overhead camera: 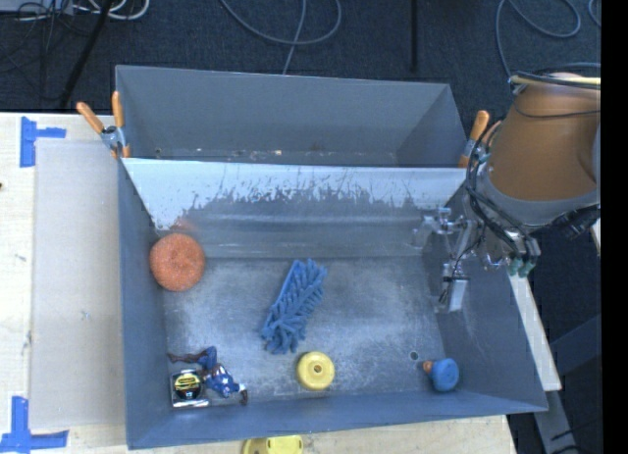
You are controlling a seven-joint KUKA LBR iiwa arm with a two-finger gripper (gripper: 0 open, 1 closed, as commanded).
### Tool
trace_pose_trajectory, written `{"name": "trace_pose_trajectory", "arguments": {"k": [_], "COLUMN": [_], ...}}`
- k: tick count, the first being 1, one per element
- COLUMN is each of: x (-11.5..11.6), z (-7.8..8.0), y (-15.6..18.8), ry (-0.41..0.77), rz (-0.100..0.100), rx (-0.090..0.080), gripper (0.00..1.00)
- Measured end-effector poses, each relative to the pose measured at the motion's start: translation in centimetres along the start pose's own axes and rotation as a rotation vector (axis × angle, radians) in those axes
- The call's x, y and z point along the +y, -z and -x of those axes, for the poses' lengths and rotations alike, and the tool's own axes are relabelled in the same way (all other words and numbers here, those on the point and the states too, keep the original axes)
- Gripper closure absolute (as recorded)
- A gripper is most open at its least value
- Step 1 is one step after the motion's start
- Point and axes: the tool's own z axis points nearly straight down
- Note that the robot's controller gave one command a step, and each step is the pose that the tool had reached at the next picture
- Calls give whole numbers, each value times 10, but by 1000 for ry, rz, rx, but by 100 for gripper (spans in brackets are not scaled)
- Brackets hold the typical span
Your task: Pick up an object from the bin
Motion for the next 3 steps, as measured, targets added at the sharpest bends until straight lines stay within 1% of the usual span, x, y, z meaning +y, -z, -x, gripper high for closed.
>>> {"name": "trace_pose_trajectory", "arguments": {"k": [1, 2, 3], "x": [0, 9, 34], "z": [1, 0, 8], "y": [5, -16, -48], "ry": [3, 92, 182], "rz": [-1, -4, -1], "rx": [-9, -17, -6], "gripper": [0, 0, 0]}}
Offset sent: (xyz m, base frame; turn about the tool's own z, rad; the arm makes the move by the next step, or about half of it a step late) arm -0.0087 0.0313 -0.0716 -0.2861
